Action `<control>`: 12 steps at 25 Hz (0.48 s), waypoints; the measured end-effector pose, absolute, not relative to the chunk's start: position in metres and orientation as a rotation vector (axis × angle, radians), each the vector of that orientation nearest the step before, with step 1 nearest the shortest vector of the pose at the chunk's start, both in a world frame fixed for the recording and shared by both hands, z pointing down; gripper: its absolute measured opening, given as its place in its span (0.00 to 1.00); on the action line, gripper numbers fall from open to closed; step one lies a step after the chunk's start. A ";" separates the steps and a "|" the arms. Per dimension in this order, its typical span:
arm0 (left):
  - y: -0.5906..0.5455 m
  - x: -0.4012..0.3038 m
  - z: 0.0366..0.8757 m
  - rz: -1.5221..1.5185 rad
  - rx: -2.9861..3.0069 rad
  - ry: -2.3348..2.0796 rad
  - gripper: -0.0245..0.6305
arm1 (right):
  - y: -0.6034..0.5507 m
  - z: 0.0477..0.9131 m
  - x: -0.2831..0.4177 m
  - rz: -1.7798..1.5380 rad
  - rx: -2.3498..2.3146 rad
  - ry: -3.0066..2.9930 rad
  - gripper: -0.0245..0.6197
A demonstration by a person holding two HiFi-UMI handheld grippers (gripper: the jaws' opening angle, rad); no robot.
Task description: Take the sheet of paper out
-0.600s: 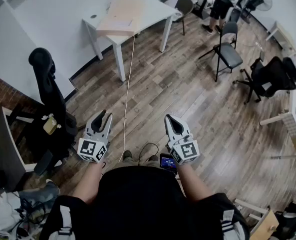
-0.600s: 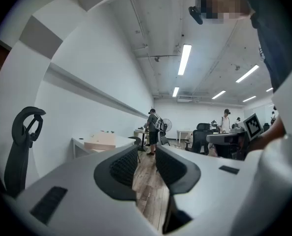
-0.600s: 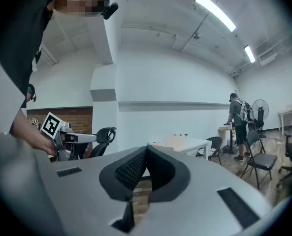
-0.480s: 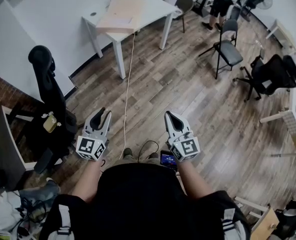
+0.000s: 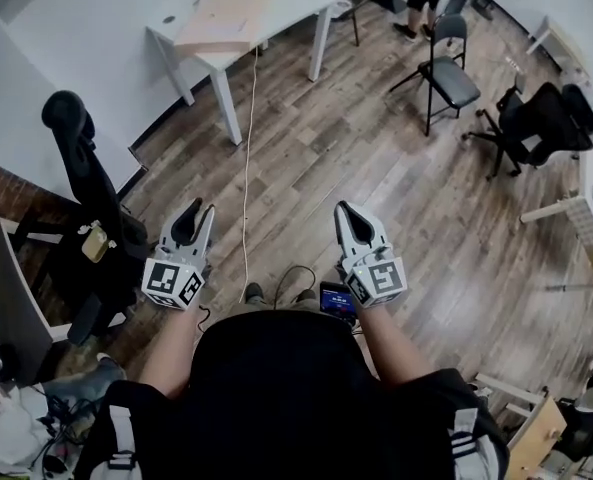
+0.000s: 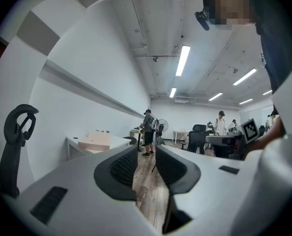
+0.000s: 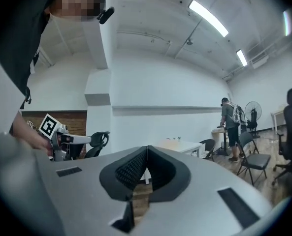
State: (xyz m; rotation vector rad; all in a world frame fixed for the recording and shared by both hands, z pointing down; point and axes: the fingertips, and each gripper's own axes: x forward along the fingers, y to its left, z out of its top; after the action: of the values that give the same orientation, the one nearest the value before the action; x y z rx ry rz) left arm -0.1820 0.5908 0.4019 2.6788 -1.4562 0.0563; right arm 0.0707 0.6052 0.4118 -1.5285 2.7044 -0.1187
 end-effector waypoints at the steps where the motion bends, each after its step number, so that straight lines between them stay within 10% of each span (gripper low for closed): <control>1: 0.591 -0.176 0.402 0.060 2.683 -1.456 0.19 | 0.606 0.412 0.076 -0.110 -1.525 2.709 0.05; 12: 0.592 -0.123 0.408 0.080 2.639 -1.482 0.19 | 0.610 0.423 0.145 -0.174 -1.511 2.694 0.05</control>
State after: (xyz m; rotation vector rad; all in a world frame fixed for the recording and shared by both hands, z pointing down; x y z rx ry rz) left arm -0.1231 0.5925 0.4075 2.6393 -1.4817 0.0796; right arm 0.1450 0.6104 0.4232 -1.5109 2.6944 -0.1736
